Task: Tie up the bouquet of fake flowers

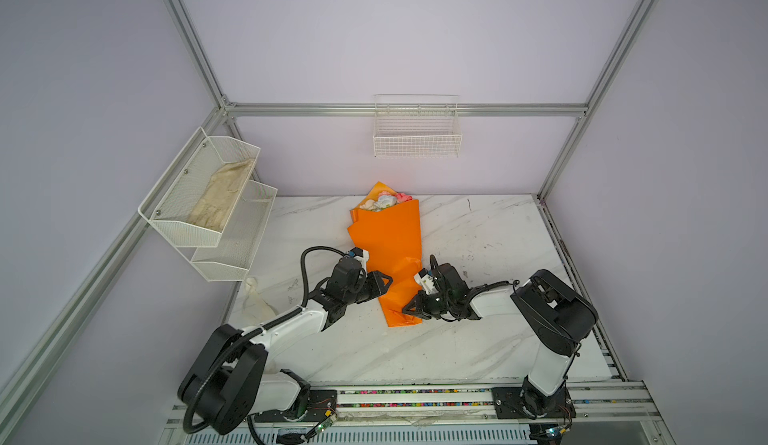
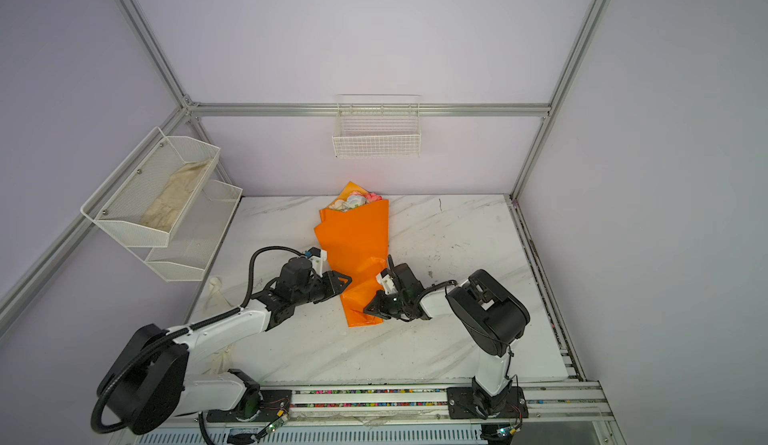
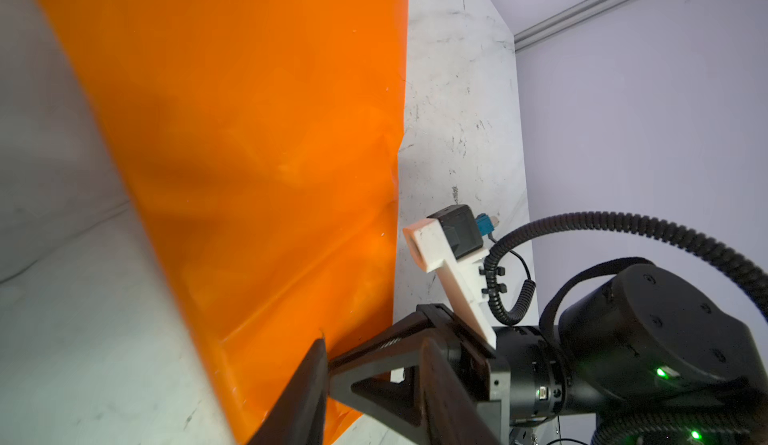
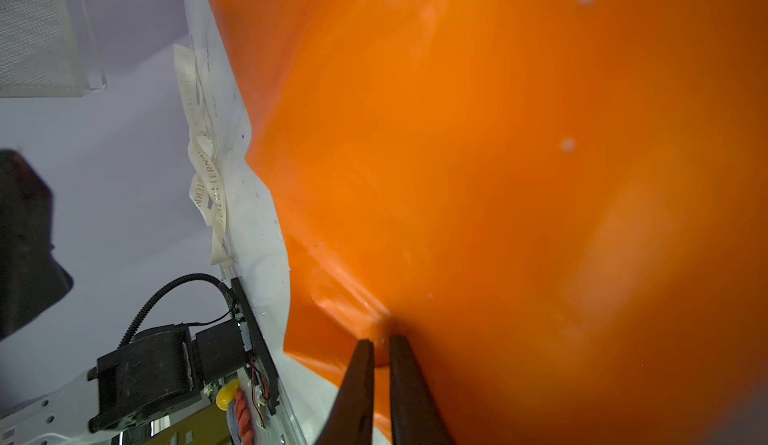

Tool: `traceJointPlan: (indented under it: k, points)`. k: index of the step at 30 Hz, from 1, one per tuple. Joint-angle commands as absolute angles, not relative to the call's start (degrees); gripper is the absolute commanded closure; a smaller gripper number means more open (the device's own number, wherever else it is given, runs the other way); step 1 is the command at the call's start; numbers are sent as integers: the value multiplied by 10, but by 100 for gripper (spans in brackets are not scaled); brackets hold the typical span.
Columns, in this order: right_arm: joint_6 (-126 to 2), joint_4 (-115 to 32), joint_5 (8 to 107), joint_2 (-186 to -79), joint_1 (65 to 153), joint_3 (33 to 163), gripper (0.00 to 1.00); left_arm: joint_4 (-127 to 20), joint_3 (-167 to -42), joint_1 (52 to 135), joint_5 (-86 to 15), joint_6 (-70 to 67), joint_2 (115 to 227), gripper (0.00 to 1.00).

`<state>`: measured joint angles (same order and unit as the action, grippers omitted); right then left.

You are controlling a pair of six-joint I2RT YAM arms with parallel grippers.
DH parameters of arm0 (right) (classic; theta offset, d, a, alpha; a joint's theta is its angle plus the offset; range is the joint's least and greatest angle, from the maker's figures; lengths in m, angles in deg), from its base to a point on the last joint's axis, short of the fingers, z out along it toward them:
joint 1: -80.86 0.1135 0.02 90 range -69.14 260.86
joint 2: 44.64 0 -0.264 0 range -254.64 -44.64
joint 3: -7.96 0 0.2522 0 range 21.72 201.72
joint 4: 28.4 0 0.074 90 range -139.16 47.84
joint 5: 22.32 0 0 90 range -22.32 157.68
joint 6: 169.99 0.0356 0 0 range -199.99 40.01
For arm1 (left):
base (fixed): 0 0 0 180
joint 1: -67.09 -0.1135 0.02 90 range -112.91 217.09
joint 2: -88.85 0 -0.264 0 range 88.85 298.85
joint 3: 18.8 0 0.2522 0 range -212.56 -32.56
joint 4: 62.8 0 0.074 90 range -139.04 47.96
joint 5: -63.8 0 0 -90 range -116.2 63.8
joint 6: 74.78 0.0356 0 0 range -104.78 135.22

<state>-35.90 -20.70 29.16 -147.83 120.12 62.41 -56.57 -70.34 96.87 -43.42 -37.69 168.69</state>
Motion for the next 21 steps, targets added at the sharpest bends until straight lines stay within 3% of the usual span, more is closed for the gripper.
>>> traceJointPlan:
  k: [1,6,12,21]
  points:
    - [-351,-208,302,-1469,1201,612,86,-611,-758,976,-501,-383,1756,67]
    - [-346,-206,297,-1440,1185,613,84,-628,-752,979,-497,-410,1812,71]
    - [-350,-188,263,-1407,1097,636,78,-649,-713,979,-487,-417,1844,74]
    - [-407,-219,220,-1594,1035,836,83,-570,-717,979,-464,-373,1819,75]
